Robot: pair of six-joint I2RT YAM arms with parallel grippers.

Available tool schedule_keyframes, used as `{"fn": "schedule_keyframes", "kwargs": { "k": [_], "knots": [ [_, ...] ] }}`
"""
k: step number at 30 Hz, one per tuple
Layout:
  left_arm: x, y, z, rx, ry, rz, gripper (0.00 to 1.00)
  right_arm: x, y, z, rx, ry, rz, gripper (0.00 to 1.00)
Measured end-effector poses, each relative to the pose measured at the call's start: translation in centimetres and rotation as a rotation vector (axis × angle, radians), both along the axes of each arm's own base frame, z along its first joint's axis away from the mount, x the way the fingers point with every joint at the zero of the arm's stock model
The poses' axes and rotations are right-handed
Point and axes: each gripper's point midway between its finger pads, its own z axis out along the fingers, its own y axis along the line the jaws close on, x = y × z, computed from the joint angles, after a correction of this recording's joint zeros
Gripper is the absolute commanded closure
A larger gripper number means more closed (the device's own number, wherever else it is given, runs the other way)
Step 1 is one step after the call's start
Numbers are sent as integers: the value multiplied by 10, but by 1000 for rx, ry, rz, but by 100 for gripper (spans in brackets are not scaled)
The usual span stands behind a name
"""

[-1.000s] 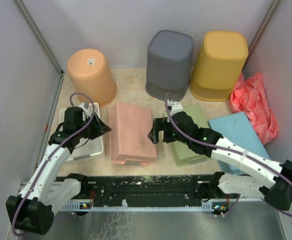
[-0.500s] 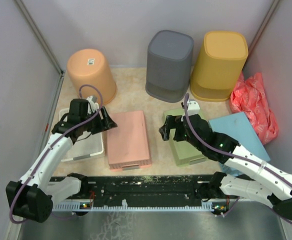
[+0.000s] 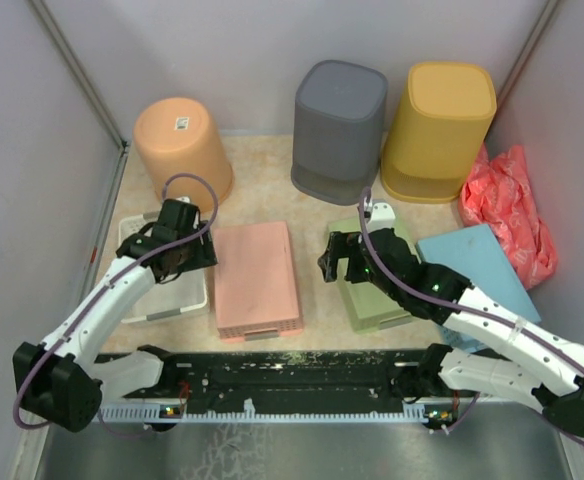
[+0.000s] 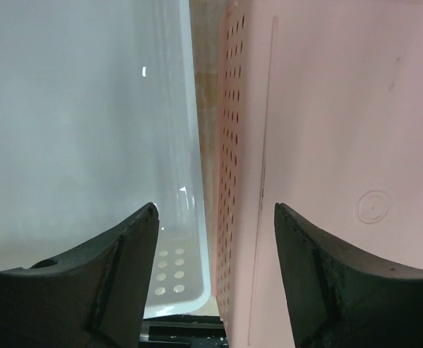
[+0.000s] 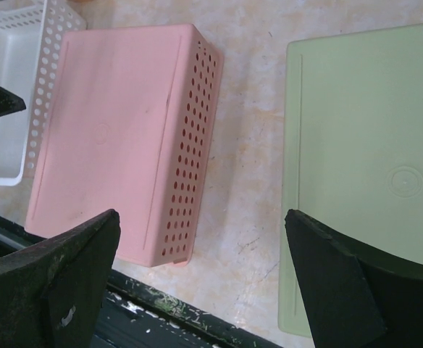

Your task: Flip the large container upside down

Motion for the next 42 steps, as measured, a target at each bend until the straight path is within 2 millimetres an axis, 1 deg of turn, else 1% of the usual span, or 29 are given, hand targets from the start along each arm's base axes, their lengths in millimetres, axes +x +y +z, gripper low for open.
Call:
{"fn": "schedule_keyframes", "kwargs": {
  "k": [4, 7, 9, 12, 14, 17, 19, 23, 26, 30, 33, 37, 38, 40, 42],
  "knots": [
    [-9, -2, -2, 79, 3, 5, 39, 1, 2, -7, -18, 15, 2, 4],
    [-15, -3, -1, 151, -11, 12, 39, 2, 5, -9, -21, 21, 7, 4],
    [-16, -9, 0, 158, -19, -7, 37, 2, 6, -8, -14, 18, 9, 4],
    [-13, -26, 3, 99, -50, -57, 33, 2, 7, -8, -13, 18, 11, 4],
    [-9, -37, 6, 41, -91, -82, 28, 3, 7, -9, -18, 22, 11, 4],
    [-7, -45, 5, 0, -112, -100, 21, 3, 8, -11, -21, 25, 12, 4],
    [-4, -48, 2, -9, -108, -101, 21, 3, 8, -11, -23, 26, 12, 4],
    [-2, -52, -9, -7, -75, -98, 21, 3, 7, -11, -24, 25, 12, 4],
    [-5, -56, -18, -22, -50, -113, 21, 2, 7, -10, -23, 23, 13, 4],
    [-9, -66, -31, -59, -5, -146, 22, 1, 5, -7, -14, 16, 13, 4],
    [-11, -83, -33, -126, 18, -197, 22, 0, 4, -5, -9, 12, 12, 4],
    [-12, -119, -29, -274, 34, -292, 20, 0, 3, -2, -3, 7, 12, 4],
    [-13, -127, -28, -303, 39, -311, 18, 0, 3, -2, -2, 6, 12, 4],
    [-15, -137, -27, -337, 44, -343, 14, 0, 3, -1, 0, 4, 11, 4],
    [-15, -141, -21, -355, 41, -360, 7, -1, 2, 0, 2, 2, 10, 4]
  ]
}}
